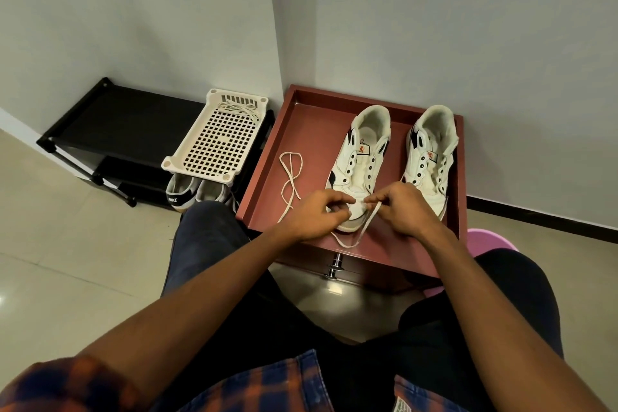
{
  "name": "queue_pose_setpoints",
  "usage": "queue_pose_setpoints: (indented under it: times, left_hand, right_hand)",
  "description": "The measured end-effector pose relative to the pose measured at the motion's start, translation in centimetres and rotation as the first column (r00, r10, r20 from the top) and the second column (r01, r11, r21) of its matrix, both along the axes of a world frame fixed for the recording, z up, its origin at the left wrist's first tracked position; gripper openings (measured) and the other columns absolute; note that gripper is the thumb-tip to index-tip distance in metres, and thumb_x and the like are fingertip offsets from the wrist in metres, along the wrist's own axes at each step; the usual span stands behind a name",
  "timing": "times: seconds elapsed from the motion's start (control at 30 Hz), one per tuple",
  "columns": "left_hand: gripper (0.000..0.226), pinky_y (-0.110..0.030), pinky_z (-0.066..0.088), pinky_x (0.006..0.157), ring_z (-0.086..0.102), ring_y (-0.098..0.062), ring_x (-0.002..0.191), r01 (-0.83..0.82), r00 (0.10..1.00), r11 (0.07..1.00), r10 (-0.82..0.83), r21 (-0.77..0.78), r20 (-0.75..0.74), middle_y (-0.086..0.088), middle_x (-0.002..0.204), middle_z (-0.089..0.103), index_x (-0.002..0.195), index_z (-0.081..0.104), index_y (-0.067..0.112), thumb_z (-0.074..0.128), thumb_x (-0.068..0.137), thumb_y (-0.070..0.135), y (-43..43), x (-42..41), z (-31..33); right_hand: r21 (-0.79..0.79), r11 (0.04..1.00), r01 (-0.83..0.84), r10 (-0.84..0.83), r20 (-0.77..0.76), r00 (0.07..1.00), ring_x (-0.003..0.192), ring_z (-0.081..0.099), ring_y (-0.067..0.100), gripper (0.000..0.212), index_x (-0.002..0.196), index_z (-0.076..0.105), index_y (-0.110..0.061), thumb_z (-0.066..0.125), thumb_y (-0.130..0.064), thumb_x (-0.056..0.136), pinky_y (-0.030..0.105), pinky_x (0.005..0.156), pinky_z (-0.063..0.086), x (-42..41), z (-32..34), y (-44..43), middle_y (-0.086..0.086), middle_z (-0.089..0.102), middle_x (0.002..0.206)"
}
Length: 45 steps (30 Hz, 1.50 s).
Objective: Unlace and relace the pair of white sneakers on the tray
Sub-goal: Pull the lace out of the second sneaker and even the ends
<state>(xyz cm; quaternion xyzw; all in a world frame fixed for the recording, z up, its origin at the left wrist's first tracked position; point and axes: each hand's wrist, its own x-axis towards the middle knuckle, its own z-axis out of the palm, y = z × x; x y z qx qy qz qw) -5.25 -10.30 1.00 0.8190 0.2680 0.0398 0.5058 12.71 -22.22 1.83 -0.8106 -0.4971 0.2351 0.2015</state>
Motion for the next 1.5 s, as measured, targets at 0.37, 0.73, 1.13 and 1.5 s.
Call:
queue_pose_setpoints:
  times: [0.37,0.73,1.13,1.5]
  left_hand:
    - [0.03,-0.018,0.038,0.056,0.061,-0.007,0.072,-0.26,0.942,0.711,0.335,-0.653,-0.01,-0.005,0.098,0.067,0.127,0.062,0.006,0.051,0.103,0.018,-0.2,2.0,0.3]
    - [0.011,-0.016,0.051,0.062,0.061,-0.005,0.06,-0.266,0.947,0.854,0.319,-0.448,0.046,0.0,0.071,0.071,0.098,0.07,-0.004,0.065,0.094,0.004,0.4,1.3,-0.4]
    - [0.012,-0.013,0.048,0.058,0.059,0.003,0.054,-0.241,0.959,0.936,0.271,-0.258,0.087,-0.003,0.071,0.069,0.096,0.074,-0.002,0.073,0.089,0.008,0.4,2.2,-0.8]
    - [0.025,-0.026,0.053,0.061,0.063,-0.012,0.058,-0.415,0.908,0.892,0.419,-0.182,-0.012,-0.001,0.069,0.064,0.112,0.068,0.004,0.072,0.088,0.012,-0.5,5.8,-2.4]
  right_hand:
    - [0.358,0.899,0.252,0.018,-0.606,0.796,0.101,0.074,0.013,0.023,0.105,0.078,-0.015,0.076,-0.001,0.087,0.023,0.093,0.055,-1.8,0.0,-0.2,-0.001,0.079,0.101]
    - [0.166,0.933,0.318,-0.098,-0.735,0.671,0.08,0.072,0.007,0.031,0.11,0.075,-0.001,0.06,0.016,0.089,0.016,0.077,0.055,-1.1,-0.9,-0.3,0.0,0.079,0.086]
    - [0.123,0.917,0.38,-0.176,-0.73,0.661,0.07,0.071,0.015,0.01,0.089,0.078,-0.008,0.074,0.001,0.087,0.023,0.075,0.058,-1.8,-1.6,0.0,0.011,0.077,0.078]
    - [0.112,0.875,0.47,-0.448,-0.177,0.876,0.061,0.061,0.006,0.01,0.081,0.079,-0.02,0.074,-0.024,0.089,0.025,0.063,0.044,-0.2,-3.2,-0.8,-0.01,0.069,0.064]
